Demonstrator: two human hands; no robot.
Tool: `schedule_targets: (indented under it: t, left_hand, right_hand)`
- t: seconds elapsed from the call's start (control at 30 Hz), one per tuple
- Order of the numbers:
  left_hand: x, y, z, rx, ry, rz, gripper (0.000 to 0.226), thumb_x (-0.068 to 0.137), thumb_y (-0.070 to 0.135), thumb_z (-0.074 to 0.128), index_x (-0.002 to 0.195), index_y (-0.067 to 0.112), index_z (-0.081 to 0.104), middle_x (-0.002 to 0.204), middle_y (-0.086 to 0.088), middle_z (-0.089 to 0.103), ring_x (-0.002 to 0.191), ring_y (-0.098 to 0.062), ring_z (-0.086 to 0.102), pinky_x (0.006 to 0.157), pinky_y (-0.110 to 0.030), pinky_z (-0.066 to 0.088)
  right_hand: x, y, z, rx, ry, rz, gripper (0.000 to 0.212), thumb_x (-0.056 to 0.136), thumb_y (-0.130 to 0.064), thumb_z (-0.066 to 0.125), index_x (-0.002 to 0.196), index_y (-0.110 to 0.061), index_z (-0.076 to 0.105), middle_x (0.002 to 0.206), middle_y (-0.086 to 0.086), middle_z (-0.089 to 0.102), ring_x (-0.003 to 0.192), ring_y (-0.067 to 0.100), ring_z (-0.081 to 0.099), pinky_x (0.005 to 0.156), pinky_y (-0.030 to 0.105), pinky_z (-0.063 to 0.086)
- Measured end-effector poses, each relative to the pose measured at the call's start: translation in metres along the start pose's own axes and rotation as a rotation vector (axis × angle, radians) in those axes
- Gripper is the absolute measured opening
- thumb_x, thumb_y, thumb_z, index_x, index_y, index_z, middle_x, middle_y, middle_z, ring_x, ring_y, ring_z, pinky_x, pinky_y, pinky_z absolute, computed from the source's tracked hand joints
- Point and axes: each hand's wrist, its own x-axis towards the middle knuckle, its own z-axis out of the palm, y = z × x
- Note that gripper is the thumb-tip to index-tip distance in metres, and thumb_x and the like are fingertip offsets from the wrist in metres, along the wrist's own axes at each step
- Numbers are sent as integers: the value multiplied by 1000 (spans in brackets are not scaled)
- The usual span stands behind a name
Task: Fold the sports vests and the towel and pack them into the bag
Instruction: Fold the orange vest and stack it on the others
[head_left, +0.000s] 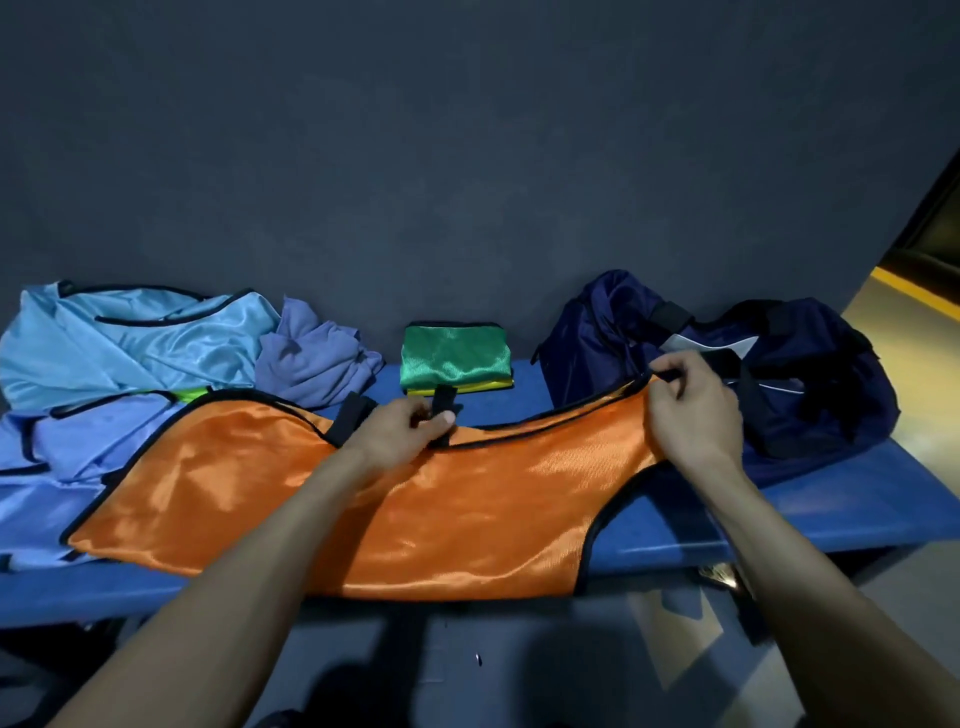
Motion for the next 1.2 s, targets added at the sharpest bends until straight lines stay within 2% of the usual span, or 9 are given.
schedule_targets:
  t: [0.1, 0.23, 0.5, 0.63, 0.77, 0.9, 1.0, 1.1, 1.2]
  left_hand:
    - [-4, -3, -5, 16, -109, 42, 55, 80, 54, 80, 120, 28, 51, 107, 12, 60, 95, -10, 60, 76, -29, 47]
    - [-6, -7, -7, 204, 34, 235, 41, 85, 32, 79, 110, 34, 47, 104, 15, 62, 90, -7, 61, 76, -29, 46]
    - [-2, -15, 0, 559, 145, 469, 8, 97, 30, 58, 98, 24, 64, 111, 8, 55, 103, -13, 49, 77, -31, 49]
    - [6, -6, 8, 407, 114, 250, 14, 102, 24, 46, 89, 25, 53, 91, 3, 62, 86, -23, 59, 74, -40, 43]
    - [12, -1, 20, 665, 243, 112, 16, 102, 29, 46, 109, 19, 57, 109, -5, 62, 104, -31, 56, 86, -45, 38]
    - [-3, 10, 29, 633, 432, 430, 11, 95, 24, 57, 105, 22, 59, 102, 2, 54, 94, -24, 54, 75, -34, 37]
    - [-25, 5, 41, 587, 153, 605, 32, 104, 44, 41, 128, 30, 56, 122, 6, 53, 110, -14, 49, 93, -34, 42]
    - [-40, -3, 44, 570, -67, 478, 55, 104, 62, 25, 155, 41, 31, 157, 9, 30, 142, -16, 24, 119, -41, 20]
    - [-57, 8, 54, 577, -124, 389, 65, 102, 67, 21, 160, 39, 15, 166, 8, 13, 149, -19, 10, 123, -43, 8]
  right_hand:
    - [0, -1, 1, -11, -4, 11, 21, 94, -21, 52, 113, -26, 61, 80, -2, 66, 83, 25, 62, 80, 41, 49]
    - [-1, -1, 1, 1, 2, 11, 20, 94, -21, 53, 113, -25, 59, 79, -1, 66, 82, 25, 63, 79, 42, 50]
    - [-1, 2, -2, 7, 3, -2, 19, 94, -21, 53, 111, -25, 59, 78, -1, 65, 81, 25, 63, 80, 43, 51]
    - [-1, 4, 0, 17, 14, -11, 18, 94, -19, 51, 110, -24, 58, 76, -1, 64, 78, 22, 61, 73, 38, 43]
    - [-2, 4, 5, 52, 21, 2, 17, 95, -18, 49, 109, -22, 56, 75, -1, 63, 80, 23, 61, 77, 40, 46]
    - [-1, 4, 8, 96, 31, 16, 16, 97, -17, 47, 110, -20, 55, 77, -1, 61, 79, 20, 59, 76, 40, 45]
    - [-2, 2, 11, 104, 34, 4, 15, 98, -17, 47, 111, -19, 54, 74, 0, 60, 77, 18, 59, 75, 40, 45]
    - [-3, 2, 13, 75, 40, -35, 17, 99, -17, 45, 114, -20, 51, 73, 2, 61, 74, 21, 59, 73, 40, 46]
    - [1, 5, 8, 36, 70, -65, 18, 99, -17, 43, 115, -22, 49, 74, 5, 61, 72, 26, 59, 68, 41, 45]
